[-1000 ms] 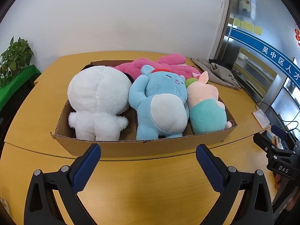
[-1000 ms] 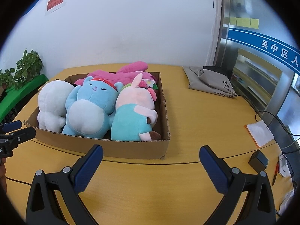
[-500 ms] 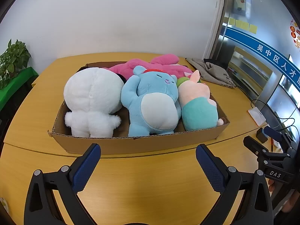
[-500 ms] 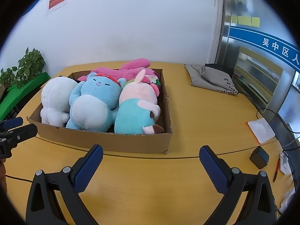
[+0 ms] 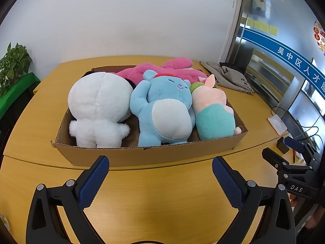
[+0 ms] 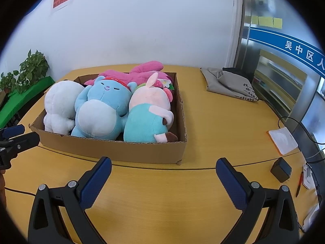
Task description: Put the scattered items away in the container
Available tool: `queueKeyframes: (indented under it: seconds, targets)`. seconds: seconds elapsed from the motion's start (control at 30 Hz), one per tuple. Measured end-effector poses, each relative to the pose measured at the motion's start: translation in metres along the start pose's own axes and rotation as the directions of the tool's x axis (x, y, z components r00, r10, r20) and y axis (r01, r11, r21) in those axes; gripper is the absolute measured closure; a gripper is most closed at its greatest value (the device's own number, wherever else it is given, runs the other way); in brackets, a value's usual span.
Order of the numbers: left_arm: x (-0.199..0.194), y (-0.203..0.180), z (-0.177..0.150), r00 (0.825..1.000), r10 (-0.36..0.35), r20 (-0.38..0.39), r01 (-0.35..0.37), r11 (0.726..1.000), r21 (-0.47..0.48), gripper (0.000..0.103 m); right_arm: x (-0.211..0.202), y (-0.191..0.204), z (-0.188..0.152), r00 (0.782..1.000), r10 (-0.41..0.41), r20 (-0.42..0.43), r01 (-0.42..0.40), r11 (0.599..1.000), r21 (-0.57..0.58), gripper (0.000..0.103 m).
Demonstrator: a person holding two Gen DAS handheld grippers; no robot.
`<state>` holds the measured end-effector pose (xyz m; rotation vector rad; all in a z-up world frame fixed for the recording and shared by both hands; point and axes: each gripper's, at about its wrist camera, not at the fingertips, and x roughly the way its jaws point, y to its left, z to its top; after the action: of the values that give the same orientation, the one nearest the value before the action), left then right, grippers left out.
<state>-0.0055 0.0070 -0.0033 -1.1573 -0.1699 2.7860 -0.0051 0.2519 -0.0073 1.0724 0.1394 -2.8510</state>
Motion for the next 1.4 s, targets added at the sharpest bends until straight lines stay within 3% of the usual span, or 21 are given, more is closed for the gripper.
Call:
queueKeyframes:
  seconds: [0.13,0.3,0.43,0.63,0.73,0.87,1.0,1.07,1.13,1.27,1.33,1.4]
  targets:
    - [-0.004,0.009,-0.012,0.999,-0.027,-0.036,0.026,1.0,-0.005,0.0,-0.001,0.002,-0.002,1.0,0.024,-0.01,-0.025,1.0,-0.008,0.0]
    - [-0.013,0.035,-0.058,0.985,-0.065,-0.161,0.058,0.997,-0.05,0.0,-0.003,0.008,-0.022,0.993,0.095,-0.07,-0.098,0.995,-0.035,0.0]
    - [-0.017,0.059,-0.111,0.953,-0.074,-0.293,0.041,0.992,-0.119,0.0,0.001,0.022,-0.066,0.971,0.139,-0.196,-0.158,0.984,-0.085,0.0]
    - [-0.015,0.052,-0.159,0.902,-0.116,-0.417,0.062,0.988,-0.14,0.01,0.01,0.045,-0.134,0.9,0.181,-0.396,-0.245,0.962,-0.117,0.001]
    - [-0.008,0.035,-0.17,0.875,-0.143,-0.463,0.095,0.988,-0.124,0.02,0.007,0.057,-0.145,0.883,0.203,-0.423,-0.283,0.95,-0.134,0.002]
    - [-0.002,0.018,-0.176,0.862,-0.138,-0.488,0.116,0.99,-0.075,0.022,0.0,0.074,-0.151,0.878,0.231,-0.42,-0.338,0.919,-0.201,0.002]
    - [-0.009,0.01,-0.174,0.871,-0.126,-0.475,0.179,0.981,0.069,0.022,-0.018,0.086,-0.159,0.875,0.318,-0.366,-0.454,0.802,-0.388,0.002]
    - [-0.01,0.002,-0.177,0.854,-0.136,-0.501,0.267,0.943,0.198,0.02,-0.026,0.09,-0.162,0.868,0.359,-0.344,-0.496,0.681,-0.538,0.002]
    - [-0.011,-0.006,-0.18,0.833,-0.14,-0.535,0.352,0.88,0.318,0.019,-0.03,0.094,-0.163,0.847,0.388,-0.365,-0.529,0.539,-0.655,0.002]
    - [0.0,-0.023,-0.184,0.794,-0.125,-0.595,0.465,0.756,0.461,0.015,-0.027,0.107,-0.168,0.777,0.438,-0.452,-0.591,0.259,-0.764,0.002]
    - [0.008,-0.029,-0.183,0.779,-0.137,-0.611,0.505,0.715,0.483,0.011,-0.022,0.112,-0.167,0.737,0.451,-0.503,-0.623,0.164,-0.765,0.002]
    - [0.01,-0.034,-0.184,0.775,-0.146,-0.615,0.532,0.676,0.51,0.01,-0.012,0.116,-0.166,0.689,0.456,-0.563,-0.672,0.112,-0.732,0.002]
